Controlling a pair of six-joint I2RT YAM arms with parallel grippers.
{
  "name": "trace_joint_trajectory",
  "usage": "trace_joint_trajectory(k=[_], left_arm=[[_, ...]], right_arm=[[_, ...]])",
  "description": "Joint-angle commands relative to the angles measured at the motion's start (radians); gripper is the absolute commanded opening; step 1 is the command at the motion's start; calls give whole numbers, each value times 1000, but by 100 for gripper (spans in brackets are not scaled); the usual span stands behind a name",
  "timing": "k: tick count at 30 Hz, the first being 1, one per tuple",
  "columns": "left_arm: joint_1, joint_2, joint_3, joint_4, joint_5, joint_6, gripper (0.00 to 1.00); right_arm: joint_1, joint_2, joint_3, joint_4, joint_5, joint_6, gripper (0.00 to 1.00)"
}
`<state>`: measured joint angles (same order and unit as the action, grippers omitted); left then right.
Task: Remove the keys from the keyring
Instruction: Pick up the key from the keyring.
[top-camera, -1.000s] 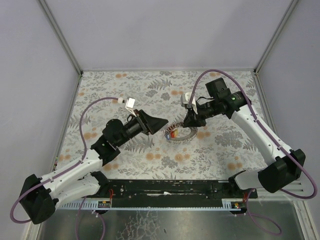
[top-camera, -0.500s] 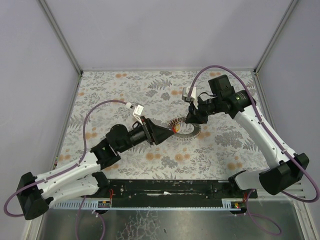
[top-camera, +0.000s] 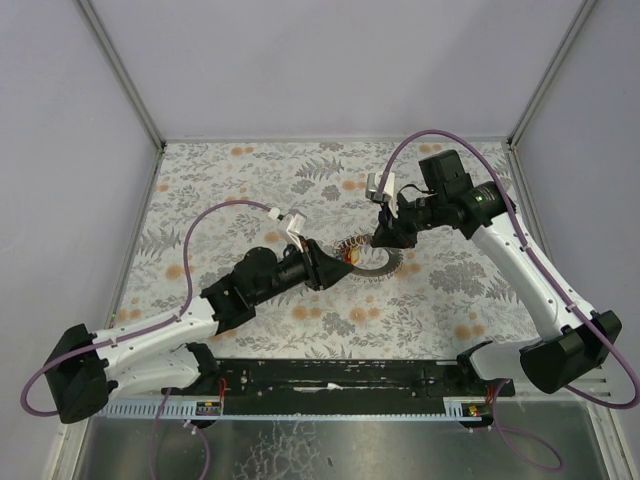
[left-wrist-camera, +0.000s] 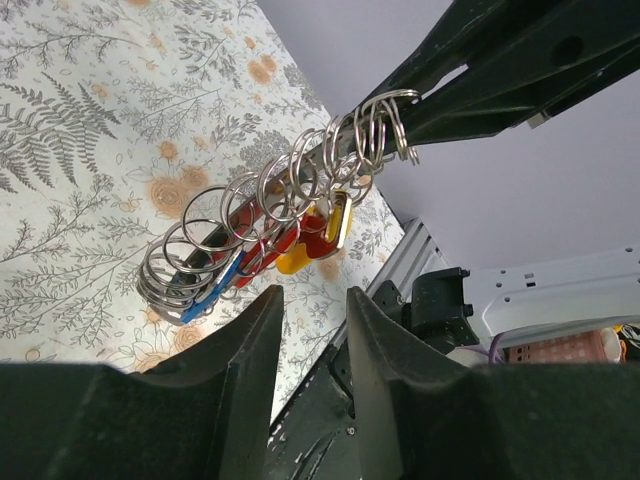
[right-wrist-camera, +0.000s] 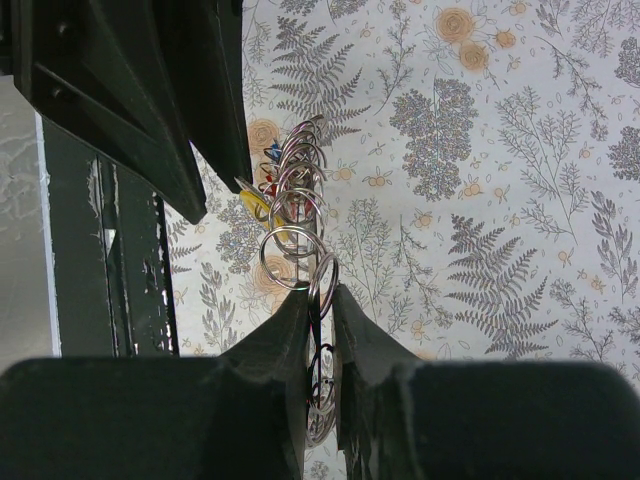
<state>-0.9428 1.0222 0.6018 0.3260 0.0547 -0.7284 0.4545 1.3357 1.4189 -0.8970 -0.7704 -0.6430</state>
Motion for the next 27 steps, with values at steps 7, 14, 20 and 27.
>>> trace_joint_trajectory(k=[7, 14, 20, 27], left_arm=[[-9, -4, 23, 27, -13, 20, 32], [-8, 43, 61, 52, -29, 49, 35], [-8, 81, 88, 70, -37, 55, 35], [-9, 73, 108, 41, -65, 73, 35]], right_arm=[[0, -30, 27, 31, -36, 18, 0], [0, -34, 14, 42, -60, 38, 0], [0, -42, -5, 45, -60, 39, 0], [1, -44, -19, 52, -42, 32, 0]])
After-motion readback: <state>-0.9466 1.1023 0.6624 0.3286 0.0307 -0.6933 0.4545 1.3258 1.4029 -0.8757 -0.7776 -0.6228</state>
